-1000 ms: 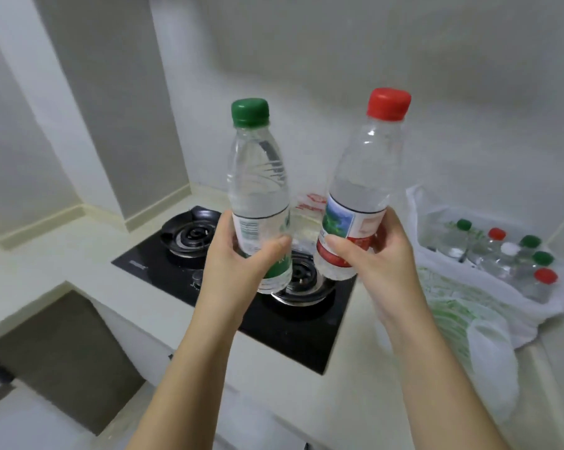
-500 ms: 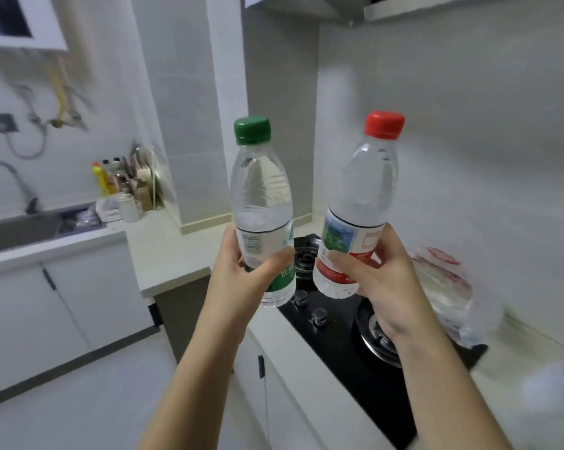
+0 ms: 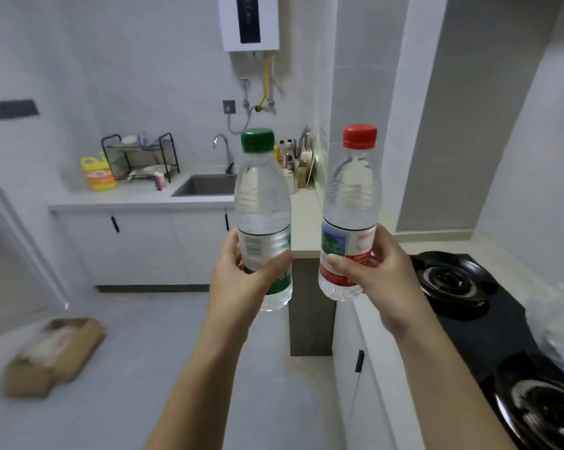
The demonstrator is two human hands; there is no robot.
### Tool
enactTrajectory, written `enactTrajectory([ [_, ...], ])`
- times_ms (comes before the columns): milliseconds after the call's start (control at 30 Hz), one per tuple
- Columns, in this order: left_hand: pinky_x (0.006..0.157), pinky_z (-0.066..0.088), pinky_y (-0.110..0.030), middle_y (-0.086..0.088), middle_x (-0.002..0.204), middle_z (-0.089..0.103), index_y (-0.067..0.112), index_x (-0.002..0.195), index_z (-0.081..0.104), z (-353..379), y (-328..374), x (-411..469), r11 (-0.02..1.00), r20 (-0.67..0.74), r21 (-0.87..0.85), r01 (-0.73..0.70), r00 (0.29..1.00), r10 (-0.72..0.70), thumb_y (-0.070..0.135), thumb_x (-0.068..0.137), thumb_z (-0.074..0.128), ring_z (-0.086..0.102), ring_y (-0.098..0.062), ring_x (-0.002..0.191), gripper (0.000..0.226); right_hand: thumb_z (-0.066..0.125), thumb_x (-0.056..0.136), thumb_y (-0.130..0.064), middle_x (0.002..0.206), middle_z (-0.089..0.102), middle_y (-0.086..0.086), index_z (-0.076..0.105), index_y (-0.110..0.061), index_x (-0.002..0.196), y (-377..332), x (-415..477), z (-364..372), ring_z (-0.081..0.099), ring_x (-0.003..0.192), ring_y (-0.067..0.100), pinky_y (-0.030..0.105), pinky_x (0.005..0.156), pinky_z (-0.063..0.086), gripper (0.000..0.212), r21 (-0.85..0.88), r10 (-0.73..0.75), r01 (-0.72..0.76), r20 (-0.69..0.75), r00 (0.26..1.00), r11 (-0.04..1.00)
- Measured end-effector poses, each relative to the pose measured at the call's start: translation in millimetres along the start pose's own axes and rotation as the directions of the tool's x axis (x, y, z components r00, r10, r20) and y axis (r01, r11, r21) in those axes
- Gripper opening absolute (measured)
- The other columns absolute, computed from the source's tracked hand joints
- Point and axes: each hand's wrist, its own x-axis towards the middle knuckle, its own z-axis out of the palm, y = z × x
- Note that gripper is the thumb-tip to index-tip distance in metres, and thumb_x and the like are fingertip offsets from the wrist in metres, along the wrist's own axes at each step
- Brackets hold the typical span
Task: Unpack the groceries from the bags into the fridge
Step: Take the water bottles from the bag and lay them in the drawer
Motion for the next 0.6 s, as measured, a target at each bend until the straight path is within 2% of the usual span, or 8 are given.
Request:
enactTrajectory([
  [100,0.076,0.051,-0.024,0.015,0.103,0.070,0.037,0.120,0.056,-30.9,4.7,-4.2,1.000,-0.081,0.009,-0.005,0.997,0.005,0.019,0.073,0.081,0.068,0.001,0.089,0.056,0.087,0.070,-0.025,0.119,0.066,-0.008,0.054,-0.032,0.129,0.6,4.4,31.7,0.063,0.111,0.018,0.050,0.099,0.050,0.068,0.009,-0.004,0.003,0.057,0.998,1.000],
  [200,0.073,0.050,-0.021,0.018,0.099,0.070,0.040,0.115,0.055,-67.4,10.9,-4.1,0.999,-0.148,0.031,-0.013,0.989,0.018,0.017,0.074,0.081,0.067,0.004,0.085,0.054,0.083,0.074,-0.018,0.116,0.066,-0.010,0.053,-0.030,0.130,-4.7,7.1,69.7,0.063,0.107,0.013,0.037,0.094,0.052,0.065,0.030,-0.024,0.020,0.131,0.991,0.999],
  [333,0.082,0.053,-0.029,0.013,0.103,0.071,0.035,0.119,0.056,-125.7,21.9,-4.5,0.998,-0.246,0.062,-0.032,0.968,0.046,0.014,0.074,0.081,0.068,-0.004,0.092,0.056,0.081,0.075,-0.012,0.116,0.065,-0.008,0.052,-0.028,0.128,-17.9,11.3,129.8,0.062,0.107,0.011,0.024,0.084,0.052,0.062,0.100,-0.052,0.027,0.260,0.964,0.995],
  [467,0.087,0.055,-0.039,0.005,0.104,0.072,0.029,0.116,0.059,-191.2,31.2,-15.9,0.992,-0.351,0.107,-0.068,0.931,0.102,0.008,0.074,0.080,0.069,-0.015,0.097,0.051,0.081,0.073,-0.005,0.097,0.070,-0.016,0.058,-0.034,0.110,-29.8,8.6,195.8,0.068,0.089,0.002,0.015,0.067,0.053,0.052,0.182,-0.065,-0.001,0.359,0.931,0.983],
  [533,0.084,0.056,-0.037,0.003,0.103,0.072,0.027,0.116,0.059,-222.7,36.9,-24.3,0.986,-0.406,0.145,-0.086,0.904,0.138,0.010,0.073,0.081,0.069,-0.017,0.097,0.051,0.081,0.072,-0.002,0.094,0.072,-0.016,0.061,-0.031,0.110,-35.4,4.1,230.5,0.069,0.085,0.000,0.015,0.065,0.053,0.052,0.215,-0.073,-0.020,0.412,0.908,0.976],
  [600,0.082,0.057,-0.036,0.000,0.104,0.072,0.023,0.119,0.059,-251.8,43.1,-33.3,0.978,-0.446,0.183,-0.103,0.878,0.176,0.018,0.068,0.086,0.069,-0.019,0.098,0.058,0.082,0.070,-0.002,0.101,0.073,-0.013,0.062,-0.028,0.117,-39.7,-1.7,264.9,0.071,0.090,0.005,0.023,0.073,0.054,0.057,0.237,-0.079,-0.038,0.466,0.881,0.971],
])
